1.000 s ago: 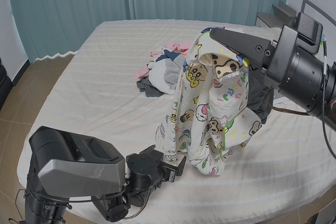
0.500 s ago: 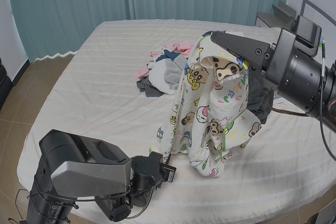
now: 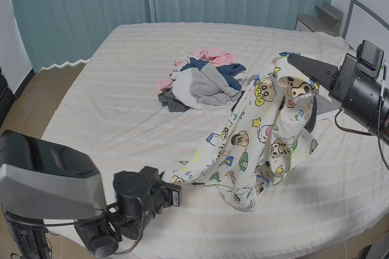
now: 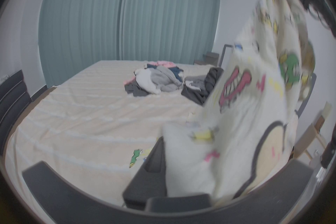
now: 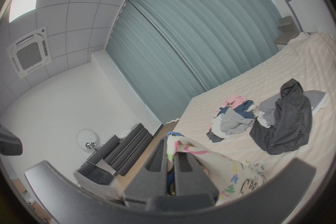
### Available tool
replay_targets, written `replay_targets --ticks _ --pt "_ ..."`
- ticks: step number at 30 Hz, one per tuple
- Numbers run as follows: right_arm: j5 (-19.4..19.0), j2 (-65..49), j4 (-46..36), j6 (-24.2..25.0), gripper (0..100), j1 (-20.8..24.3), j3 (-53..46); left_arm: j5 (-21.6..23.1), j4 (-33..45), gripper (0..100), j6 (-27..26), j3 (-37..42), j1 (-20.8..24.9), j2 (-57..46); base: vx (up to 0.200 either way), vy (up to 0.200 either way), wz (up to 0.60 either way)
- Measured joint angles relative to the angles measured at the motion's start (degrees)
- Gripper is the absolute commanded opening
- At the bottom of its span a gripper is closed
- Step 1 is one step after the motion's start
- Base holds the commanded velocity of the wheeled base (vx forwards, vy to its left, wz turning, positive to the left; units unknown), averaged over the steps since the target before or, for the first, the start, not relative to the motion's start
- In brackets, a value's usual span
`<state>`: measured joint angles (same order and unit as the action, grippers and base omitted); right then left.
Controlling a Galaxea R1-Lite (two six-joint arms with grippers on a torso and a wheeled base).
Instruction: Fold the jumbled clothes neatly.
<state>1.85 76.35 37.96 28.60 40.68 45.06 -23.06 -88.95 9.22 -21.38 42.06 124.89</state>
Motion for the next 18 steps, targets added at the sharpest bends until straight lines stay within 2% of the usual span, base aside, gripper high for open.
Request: replay_targets --ticks 11,14,18 --pt "-0.2 -7.22 -5.75 -0.24 0 -8.57 -2.34 0.54 2.22 0 -1.26 4.9 -3.33 -24.76 0.0 0.0 0.0" --pt "-0.24 -8.77 -6.49 -0.35 0 -10.56 -1.76 0.57 7.2 0 -1.97 4.0 -4.06 -31.82 0.0 0.0 0.0" --pt "-0.33 -10.34 -7.01 -0.44 0 -12.24 -0.49 0.68 20.39 0 -2.46 0.17 -4.96 -40.22 0.0 0.0 0.0"
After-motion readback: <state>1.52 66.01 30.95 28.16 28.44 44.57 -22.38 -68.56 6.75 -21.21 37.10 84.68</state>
